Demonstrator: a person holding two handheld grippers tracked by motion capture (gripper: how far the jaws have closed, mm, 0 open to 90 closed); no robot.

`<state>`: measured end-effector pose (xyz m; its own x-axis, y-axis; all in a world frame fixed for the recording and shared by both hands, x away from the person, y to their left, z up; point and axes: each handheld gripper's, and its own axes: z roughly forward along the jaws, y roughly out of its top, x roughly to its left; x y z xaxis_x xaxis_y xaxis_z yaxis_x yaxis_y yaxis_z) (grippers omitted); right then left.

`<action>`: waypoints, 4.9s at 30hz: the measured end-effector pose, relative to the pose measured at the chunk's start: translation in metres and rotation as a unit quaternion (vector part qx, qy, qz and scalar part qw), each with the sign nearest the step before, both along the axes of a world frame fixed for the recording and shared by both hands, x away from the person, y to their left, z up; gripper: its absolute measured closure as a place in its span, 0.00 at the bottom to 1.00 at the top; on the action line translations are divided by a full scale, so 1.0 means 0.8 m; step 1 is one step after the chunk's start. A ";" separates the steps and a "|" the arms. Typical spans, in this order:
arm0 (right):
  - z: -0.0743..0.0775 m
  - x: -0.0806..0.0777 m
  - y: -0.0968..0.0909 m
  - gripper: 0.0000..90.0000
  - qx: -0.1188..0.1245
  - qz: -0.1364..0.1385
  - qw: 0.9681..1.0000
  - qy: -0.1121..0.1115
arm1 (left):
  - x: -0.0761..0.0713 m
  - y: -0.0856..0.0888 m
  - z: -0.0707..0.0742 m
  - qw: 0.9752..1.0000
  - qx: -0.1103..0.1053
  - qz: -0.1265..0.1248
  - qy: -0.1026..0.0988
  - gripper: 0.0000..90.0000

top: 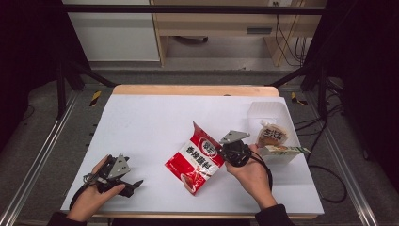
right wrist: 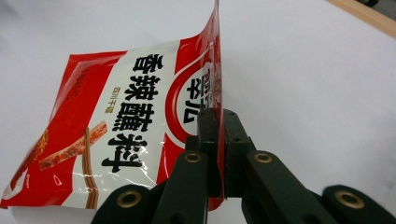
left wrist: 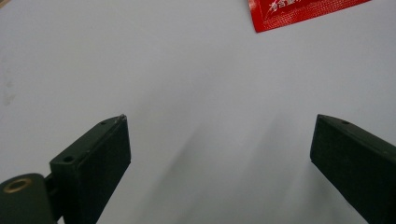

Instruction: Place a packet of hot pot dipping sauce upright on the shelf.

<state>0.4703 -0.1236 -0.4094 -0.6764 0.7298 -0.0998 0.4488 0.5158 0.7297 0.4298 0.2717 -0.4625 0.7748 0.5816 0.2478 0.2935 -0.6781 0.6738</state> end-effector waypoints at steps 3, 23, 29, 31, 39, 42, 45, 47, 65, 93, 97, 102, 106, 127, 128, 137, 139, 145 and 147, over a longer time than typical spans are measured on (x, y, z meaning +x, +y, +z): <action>0.008 0.004 0.004 1.00 -0.002 0.007 1.000 -0.006 | 0.000 0.000 0.000 1.000 0.002 -0.001 0.000 0.06; 0.043 0.019 0.022 1.00 -0.016 0.041 0.999 -0.022 | 0.000 0.000 0.000 1.000 0.002 -0.001 0.000 0.06; 0.054 0.022 0.024 1.00 -0.020 0.049 0.998 -0.028 | 0.000 0.000 0.000 1.000 0.003 -0.001 0.001 0.06; 0.058 0.022 0.025 1.00 -0.020 0.054 0.998 -0.031 | 0.000 0.000 0.000 1.000 0.003 -0.004 0.003 0.06; 0.075 0.021 0.034 1.00 -0.021 0.076 0.996 -0.037 | -0.001 0.000 0.001 1.000 0.002 -0.005 0.006 0.06; 0.082 0.021 0.037 1.00 -0.019 0.087 0.995 -0.037 | 0.000 0.001 0.003 1.000 -0.001 -0.004 0.010 0.06; 0.088 0.020 0.039 1.00 -0.020 0.102 0.994 -0.037 | 0.001 0.000 0.008 1.000 -0.006 -0.007 0.016 0.06; 0.092 0.020 0.041 1.00 -0.018 0.112 0.993 -0.036 | 0.003 -0.004 0.014 1.000 -0.004 -0.010 0.019 0.06; 0.119 0.015 0.063 1.00 -0.025 0.188 0.981 -0.039 | 0.036 -0.018 0.105 0.999 0.001 -0.050 -0.001 0.06; 0.142 0.003 0.097 1.00 -0.056 0.253 0.964 -0.052 | 0.052 -0.040 0.173 0.996 -0.005 -0.082 -0.034 0.13; 0.143 0.002 0.099 1.00 -0.059 0.258 0.963 -0.053 | 0.053 -0.038 0.175 0.996 -0.007 -0.080 -0.034 0.13; 0.145 0.001 0.102 1.00 -0.062 0.261 0.962 -0.054 | 0.053 -0.038 0.174 0.996 -0.006 -0.083 -0.033 0.15; 0.147 0.000 0.104 1.00 -0.063 0.263 0.961 -0.053 | 0.053 -0.039 0.175 0.996 -0.005 -0.087 -0.034 0.16; 0.152 -0.003 0.113 1.00 -0.071 0.276 0.957 -0.059 | 0.057 -0.047 0.177 0.994 -0.011 -0.108 -0.033 0.50; 0.153 -0.003 0.113 1.00 -0.071 0.279 0.956 -0.059 | 0.057 -0.047 0.177 0.993 -0.011 -0.108 -0.034 0.52; 0.159 -0.005 0.118 1.00 -0.072 0.283 0.954 -0.062 | 0.057 -0.049 0.177 0.993 -0.009 -0.111 -0.030 0.68; 0.161 -0.005 0.119 1.00 -0.071 0.285 0.954 -0.062 | 0.058 -0.049 0.178 0.994 -0.007 -0.108 -0.031 0.75; 0.161 -0.003 0.119 1.00 -0.075 0.284 0.954 -0.061 | 0.059 -0.050 0.181 0.994 -0.002 -0.110 -0.022 0.96; 0.162 -0.002 0.118 1.00 -0.077 0.280 0.955 -0.060 | 0.059 -0.051 0.184 0.994 -0.005 -0.110 -0.020 1.00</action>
